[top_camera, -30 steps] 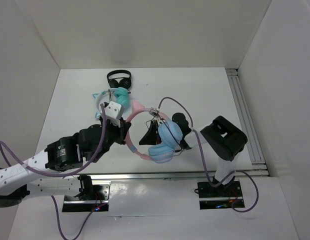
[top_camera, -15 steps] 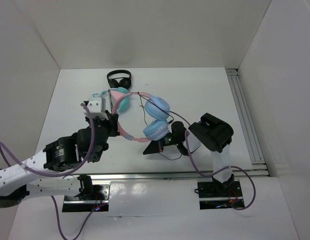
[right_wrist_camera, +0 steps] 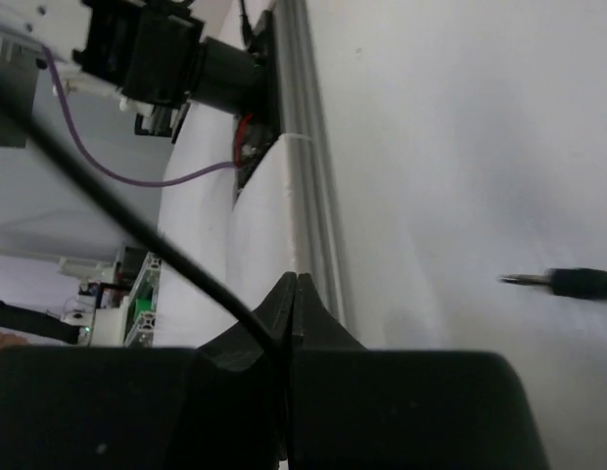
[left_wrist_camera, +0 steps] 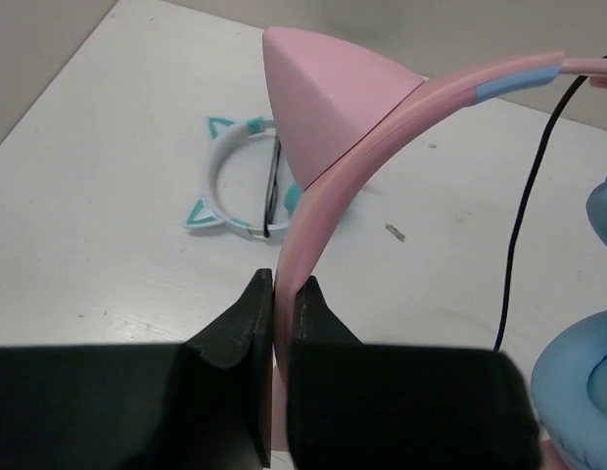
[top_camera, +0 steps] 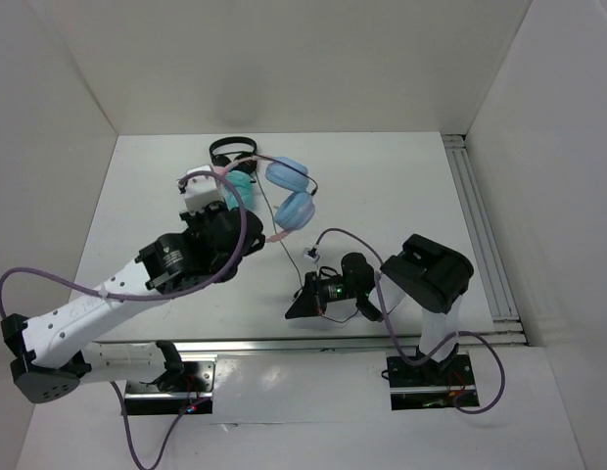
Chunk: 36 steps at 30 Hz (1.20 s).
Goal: Wrap the headphones
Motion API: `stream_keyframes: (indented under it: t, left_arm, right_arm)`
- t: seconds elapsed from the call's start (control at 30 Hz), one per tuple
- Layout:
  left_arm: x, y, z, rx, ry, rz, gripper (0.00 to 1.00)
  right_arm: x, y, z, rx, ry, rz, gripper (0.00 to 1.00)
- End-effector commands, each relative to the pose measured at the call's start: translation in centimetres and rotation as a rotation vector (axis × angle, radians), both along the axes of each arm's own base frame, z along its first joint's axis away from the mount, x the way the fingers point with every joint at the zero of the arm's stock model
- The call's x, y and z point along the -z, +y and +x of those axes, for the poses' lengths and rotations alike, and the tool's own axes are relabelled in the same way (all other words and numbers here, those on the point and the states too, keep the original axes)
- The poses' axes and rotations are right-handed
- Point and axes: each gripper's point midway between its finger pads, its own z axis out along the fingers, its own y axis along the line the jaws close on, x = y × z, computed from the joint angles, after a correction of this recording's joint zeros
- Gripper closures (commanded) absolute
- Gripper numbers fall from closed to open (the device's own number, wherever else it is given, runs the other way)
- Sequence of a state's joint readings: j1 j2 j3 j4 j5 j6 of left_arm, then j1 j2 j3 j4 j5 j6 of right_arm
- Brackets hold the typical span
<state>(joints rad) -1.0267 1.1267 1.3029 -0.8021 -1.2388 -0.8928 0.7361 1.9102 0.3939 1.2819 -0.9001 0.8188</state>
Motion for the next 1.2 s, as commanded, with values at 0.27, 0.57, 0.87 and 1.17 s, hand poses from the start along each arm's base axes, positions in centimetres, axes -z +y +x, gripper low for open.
stream_keyframes:
  t: [0.27,0.57,0.87,1.17]
  left_arm:
    - [2.0,0.6,5.7,-0.115,0.053,-0.141,1.00]
    - [6.9,2.9,5.4,-0.205,0.193,-0.043,1.00]
    - [11.9,0.7,3.4,-0.113,0.336,0.041,1.00]
    - [15.4,-2.7,-2.0,0.173,0.452,0.111,1.00]
  right_arm:
    - [-9.9,4.6,-2.0,-0.060,-0.538,0.163,1.00]
    - [-15.4,4.1,-1.9,-0.009,-0.709,0.118,1.00]
    - [-20.2,3.1,1.8,0.051,-0.872,-0.003,1.00]
    - [-19.9,-0.6,6.5,0.163,-0.913,-0.119,1.00]
